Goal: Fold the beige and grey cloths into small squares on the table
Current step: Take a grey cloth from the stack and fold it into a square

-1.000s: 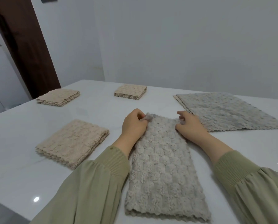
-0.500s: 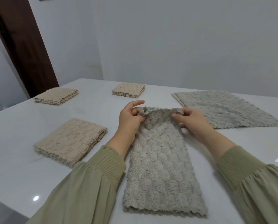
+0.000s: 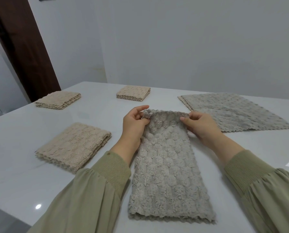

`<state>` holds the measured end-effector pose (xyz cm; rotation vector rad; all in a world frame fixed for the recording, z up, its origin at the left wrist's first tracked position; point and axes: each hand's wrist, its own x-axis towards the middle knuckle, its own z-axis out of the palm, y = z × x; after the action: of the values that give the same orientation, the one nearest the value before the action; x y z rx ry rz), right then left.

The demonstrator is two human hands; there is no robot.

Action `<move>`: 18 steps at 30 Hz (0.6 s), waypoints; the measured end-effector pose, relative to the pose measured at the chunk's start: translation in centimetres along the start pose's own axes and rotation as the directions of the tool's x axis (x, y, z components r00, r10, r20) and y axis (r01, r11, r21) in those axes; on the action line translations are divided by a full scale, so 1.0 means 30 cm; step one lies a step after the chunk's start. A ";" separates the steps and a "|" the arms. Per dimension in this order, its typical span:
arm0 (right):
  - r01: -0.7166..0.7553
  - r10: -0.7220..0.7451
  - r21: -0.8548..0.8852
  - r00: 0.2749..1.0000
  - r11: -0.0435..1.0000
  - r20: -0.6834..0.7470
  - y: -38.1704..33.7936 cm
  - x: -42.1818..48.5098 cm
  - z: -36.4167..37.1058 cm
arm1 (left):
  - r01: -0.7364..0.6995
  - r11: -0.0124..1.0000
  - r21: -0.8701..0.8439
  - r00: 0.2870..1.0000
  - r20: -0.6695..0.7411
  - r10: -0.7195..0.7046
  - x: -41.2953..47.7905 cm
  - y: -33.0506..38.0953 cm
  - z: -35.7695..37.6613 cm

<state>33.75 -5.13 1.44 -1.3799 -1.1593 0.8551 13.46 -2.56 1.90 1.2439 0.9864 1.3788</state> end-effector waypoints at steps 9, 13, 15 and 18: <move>-0.030 0.036 0.251 0.999 0.968 -0.019 -0.069 -0.006 0.005 | 0.232 0.969 -0.080 0.970 0.090 -0.224 0.034 0.017 -0.011; -0.018 0.021 0.244 1.000 0.970 -0.008 -0.086 -0.011 0.009 | 0.362 0.932 -0.029 0.917 0.189 -0.350 0.044 0.048 -0.006; -0.012 0.013 0.234 1.000 0.972 -0.004 -0.095 -0.014 0.014 | 0.364 0.931 -0.003 0.903 0.247 -0.352 0.036 0.052 -0.010; 0.007 -0.006 0.213 1.000 0.977 -0.006 -0.108 -0.023 0.025 | 0.309 0.951 -0.026 0.924 0.247 -0.293 0.029 0.039 -0.006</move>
<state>32.29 -5.79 4.42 -1.2013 -1.0359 0.9420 13.12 -1.90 3.17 1.1263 0.9112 0.9871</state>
